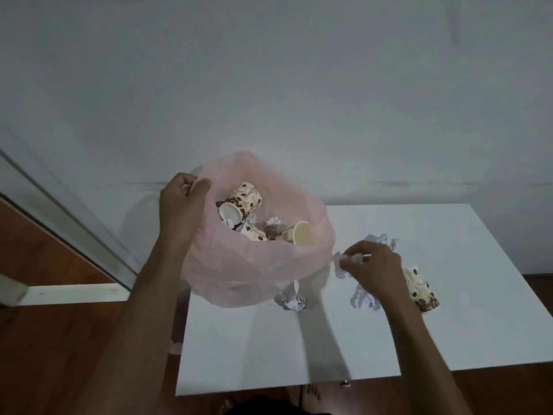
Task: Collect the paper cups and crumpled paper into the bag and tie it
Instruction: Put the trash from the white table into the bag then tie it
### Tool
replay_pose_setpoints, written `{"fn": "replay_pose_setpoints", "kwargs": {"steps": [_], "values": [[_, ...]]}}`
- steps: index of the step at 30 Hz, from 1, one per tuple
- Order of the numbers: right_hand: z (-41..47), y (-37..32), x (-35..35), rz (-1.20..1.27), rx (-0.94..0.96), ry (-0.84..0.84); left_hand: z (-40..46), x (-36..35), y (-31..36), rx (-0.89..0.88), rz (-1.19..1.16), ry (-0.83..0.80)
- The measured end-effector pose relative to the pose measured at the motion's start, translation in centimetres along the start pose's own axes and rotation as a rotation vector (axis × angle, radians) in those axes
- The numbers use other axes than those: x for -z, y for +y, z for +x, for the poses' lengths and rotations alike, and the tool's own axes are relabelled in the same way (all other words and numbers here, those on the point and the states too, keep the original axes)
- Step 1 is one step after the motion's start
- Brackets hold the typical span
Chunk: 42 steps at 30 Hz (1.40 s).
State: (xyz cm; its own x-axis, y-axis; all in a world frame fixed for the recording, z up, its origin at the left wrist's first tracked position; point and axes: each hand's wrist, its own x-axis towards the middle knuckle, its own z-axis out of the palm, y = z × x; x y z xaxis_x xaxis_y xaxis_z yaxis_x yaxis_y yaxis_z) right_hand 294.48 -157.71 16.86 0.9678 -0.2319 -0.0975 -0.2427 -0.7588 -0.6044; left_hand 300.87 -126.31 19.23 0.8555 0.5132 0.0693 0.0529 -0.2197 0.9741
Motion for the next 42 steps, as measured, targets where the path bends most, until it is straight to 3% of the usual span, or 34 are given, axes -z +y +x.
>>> {"fn": "replay_pose_setpoints", "kwargs": {"steps": [4,6,7,10,11,13,16,19,22,24,28,30,35,38,42], "values": [[1.2,-4.9,3.0,0.332,0.223,0.27,-0.5,1.0,0.0,0.005,0.029,0.04],[2.2,-7.5,1.9,0.47,0.381,0.301,-0.8,1.1,0.0,-0.002,0.055,0.053],[2.6,-8.7,1.0,0.467,0.445,0.234,-0.9,1.1,0.0,-0.008,0.066,0.057],[2.7,-11.1,-1.4,0.353,0.523,-0.208,-1.3,0.9,0.0,-0.017,0.069,0.053],[2.5,-11.2,-1.9,0.347,0.55,-0.265,-1.4,0.8,0.1,-0.013,0.073,0.054],[2.0,-10.7,-2.3,0.42,0.598,-0.189,-1.6,0.6,-0.1,-0.004,0.059,0.065],[1.6,-8.7,-2.0,0.5,0.564,0.089,-1.9,0.0,-0.4,0.015,0.026,0.073],[0.9,-5.9,-2.0,0.61,0.414,0.337,-2.1,-0.7,-0.6,0.018,0.021,0.073],[-0.6,-2.7,-2.9,0.762,0.282,0.45,-2.0,-0.9,-0.7,0.002,0.039,0.102],[-1.5,-0.1,-4.6,0.725,0.187,0.387,-1.7,-0.9,-0.7,-0.004,0.046,0.128],[-3.5,3.8,-8.4,0.343,0.02,-0.082,-1.4,-0.9,-0.7,-0.006,0.025,0.178],[-4.6,3.9,-9.6,0.193,0.021,-0.203,-1.4,-0.9,-0.8,-0.009,0.017,0.181],[-5.2,2.6,-11.0,-0.1,0.185,-0.113,-1.5,-1.0,-0.9,-0.013,0.034,0.179],[-4.4,3.4,-11.2,-0.075,0.226,-0.075,-1.6,-1.1,-0.9,-0.016,0.033,0.18],[-3.3,4.9,-9.3,0.098,0.129,-0.024,-1.5,-0.9,-1.1,-0.008,0.008,0.168]]}}
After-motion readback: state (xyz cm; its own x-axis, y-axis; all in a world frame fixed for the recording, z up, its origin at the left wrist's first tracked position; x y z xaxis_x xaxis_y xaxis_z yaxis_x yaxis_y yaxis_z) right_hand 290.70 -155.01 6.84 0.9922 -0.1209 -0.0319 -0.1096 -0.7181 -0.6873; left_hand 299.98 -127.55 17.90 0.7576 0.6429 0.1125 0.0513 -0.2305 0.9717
